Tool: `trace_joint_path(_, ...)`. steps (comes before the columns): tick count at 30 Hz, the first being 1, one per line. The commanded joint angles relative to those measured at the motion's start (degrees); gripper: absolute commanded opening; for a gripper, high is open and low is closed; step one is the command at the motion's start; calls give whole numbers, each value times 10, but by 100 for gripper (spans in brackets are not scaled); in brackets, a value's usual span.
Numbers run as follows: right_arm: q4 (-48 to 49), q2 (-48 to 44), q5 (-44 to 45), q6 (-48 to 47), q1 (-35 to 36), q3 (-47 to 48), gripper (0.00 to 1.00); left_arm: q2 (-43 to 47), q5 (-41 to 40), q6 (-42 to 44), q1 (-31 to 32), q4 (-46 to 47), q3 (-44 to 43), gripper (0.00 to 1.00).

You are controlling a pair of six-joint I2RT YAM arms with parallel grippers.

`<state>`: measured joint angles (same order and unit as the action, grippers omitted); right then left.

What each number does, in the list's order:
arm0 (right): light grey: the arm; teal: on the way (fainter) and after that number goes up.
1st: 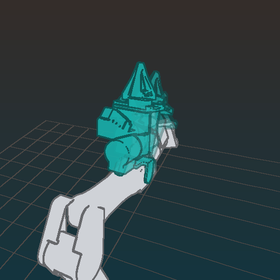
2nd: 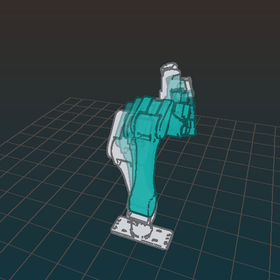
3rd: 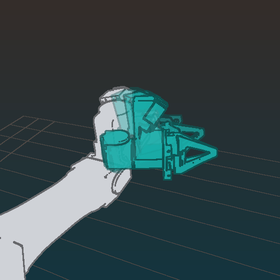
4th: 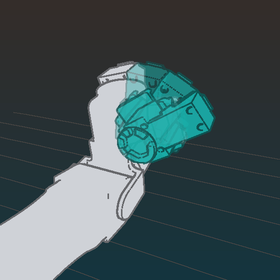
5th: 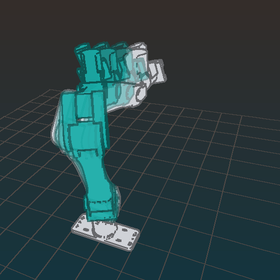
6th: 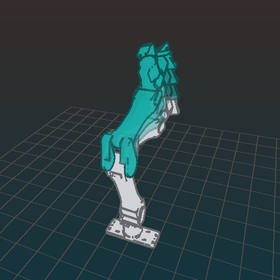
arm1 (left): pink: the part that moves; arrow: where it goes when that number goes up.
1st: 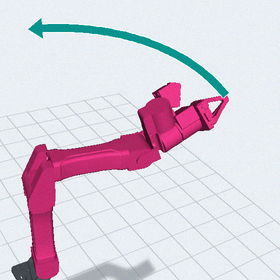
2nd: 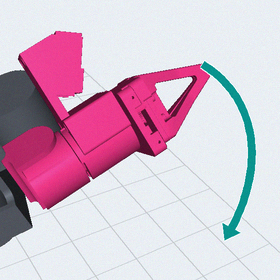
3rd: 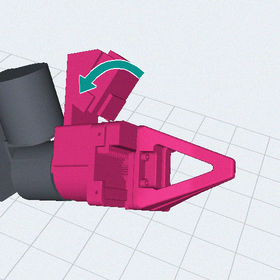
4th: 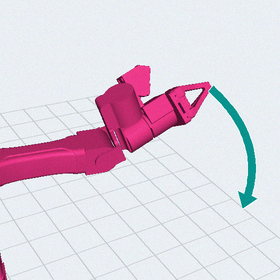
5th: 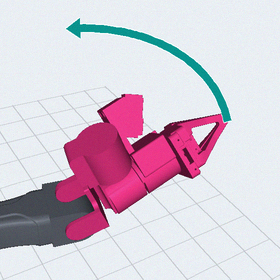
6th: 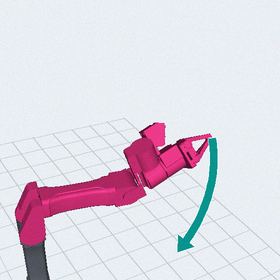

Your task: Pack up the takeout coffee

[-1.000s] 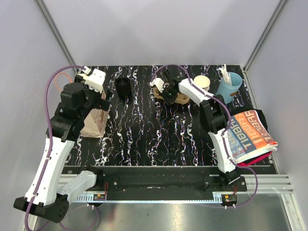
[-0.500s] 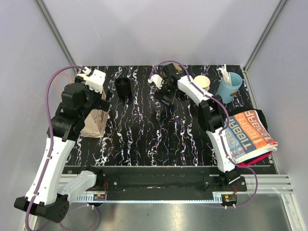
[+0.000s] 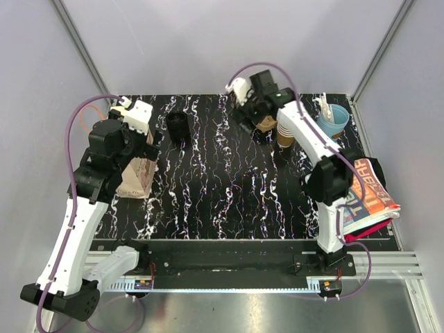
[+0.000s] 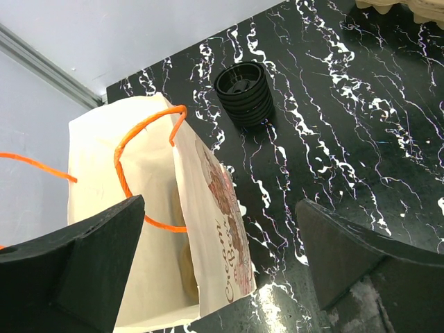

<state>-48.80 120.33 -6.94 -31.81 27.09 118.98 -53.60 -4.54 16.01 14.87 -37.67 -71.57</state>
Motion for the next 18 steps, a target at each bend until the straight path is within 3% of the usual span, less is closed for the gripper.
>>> trace_joint_path(1, 29, -68, 67, 64, -43, 5, 93, 10, 19, -4, -3, 11, -6, 99)
trace_joint_path(7, 8, -50, 62, 113, -121, 40, 87, 17, 27, -4, -3, 5, -3, 99)
trace_joint_path(10, 7, -30, 64, 122, -133, 42, 81, 20, 33, -6, -4, 7, 1, 99)
trace_joint_path(14, 6, -5, 62, 134, -149, 58, 63, 24, 33, -9, -4, 6, 2, 99)
trace_joint_path(18, 1, 3, 32, 140, -163, 57, 59, 25, 32, -9, -3, 5, 5, 99)
